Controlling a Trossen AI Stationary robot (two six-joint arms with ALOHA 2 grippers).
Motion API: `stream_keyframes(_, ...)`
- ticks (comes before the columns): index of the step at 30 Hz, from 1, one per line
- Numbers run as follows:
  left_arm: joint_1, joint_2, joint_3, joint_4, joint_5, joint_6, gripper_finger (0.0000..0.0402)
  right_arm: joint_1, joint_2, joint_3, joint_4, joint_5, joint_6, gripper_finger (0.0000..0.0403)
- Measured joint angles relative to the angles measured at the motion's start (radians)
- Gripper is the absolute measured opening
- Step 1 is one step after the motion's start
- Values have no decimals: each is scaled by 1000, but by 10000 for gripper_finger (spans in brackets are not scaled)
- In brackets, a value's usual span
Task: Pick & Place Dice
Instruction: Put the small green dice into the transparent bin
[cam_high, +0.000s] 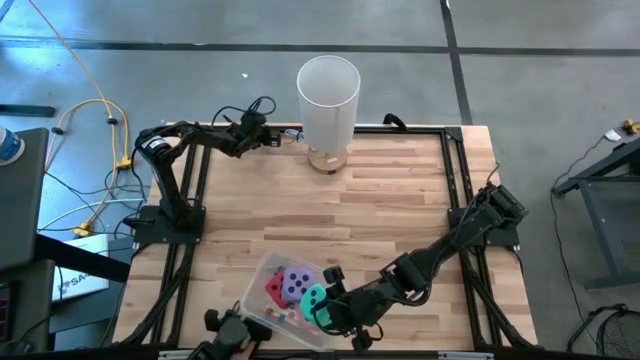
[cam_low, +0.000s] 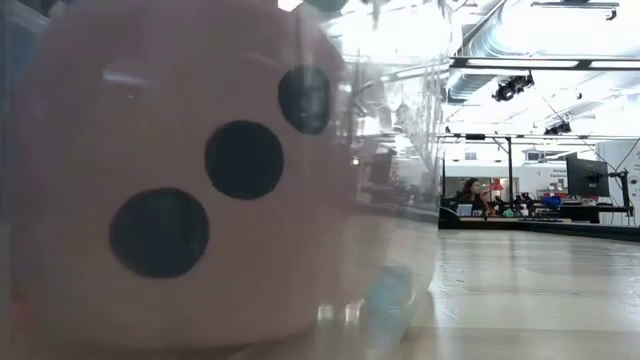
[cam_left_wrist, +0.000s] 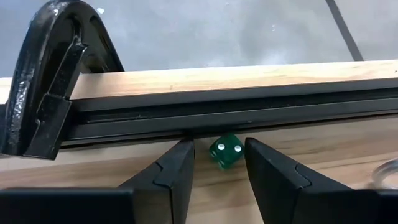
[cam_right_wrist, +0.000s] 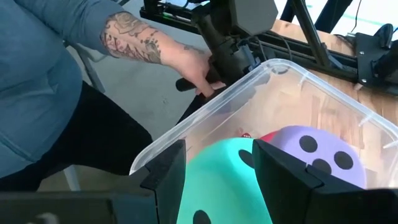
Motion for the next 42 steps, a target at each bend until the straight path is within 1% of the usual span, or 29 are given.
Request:
stream_keyframes(7,-5,2,15,-23,2,12,139,-1,0,0,0,0,0,176)
stream_keyframes(9,-5,2,15,-23,1,15,132,-2,0,0,0,0,0,176)
stream_keyframes(11,-5,3,15,-23,0,19,116,-2,0,0,0,0,0,176)
stream_keyframes(15,-5,6,15,-23,1,20,68,-2,0,0,0,0,0,176)
stream_keyframes(17,-5,12,15,-22,1,21,53,-2,0,0,0,0,0,176)
stream_keyframes(24,-5,17,18,-23,9,24,53,-2,0,0,0,0,3,176)
stream_keyframes(27,-7,1,22,-60,19,61,53,-2,0,0,1,0,18,176)
stream_keyframes(30,-17,-35,24,-138,34,113,53,-2,0,0,0,0,29,176)
stream_keyframes(34,-48,-125,18,-292,33,158,53,-2,0,0,1,0,29,176)
stream_keyframes(37,-76,-220,17,-387,12,194,53,-2,0,0,1,0,29,176)
stream_keyframes(42,-148,-406,18,-648,-43,229,53,-2,0,0,1,0,28,176)
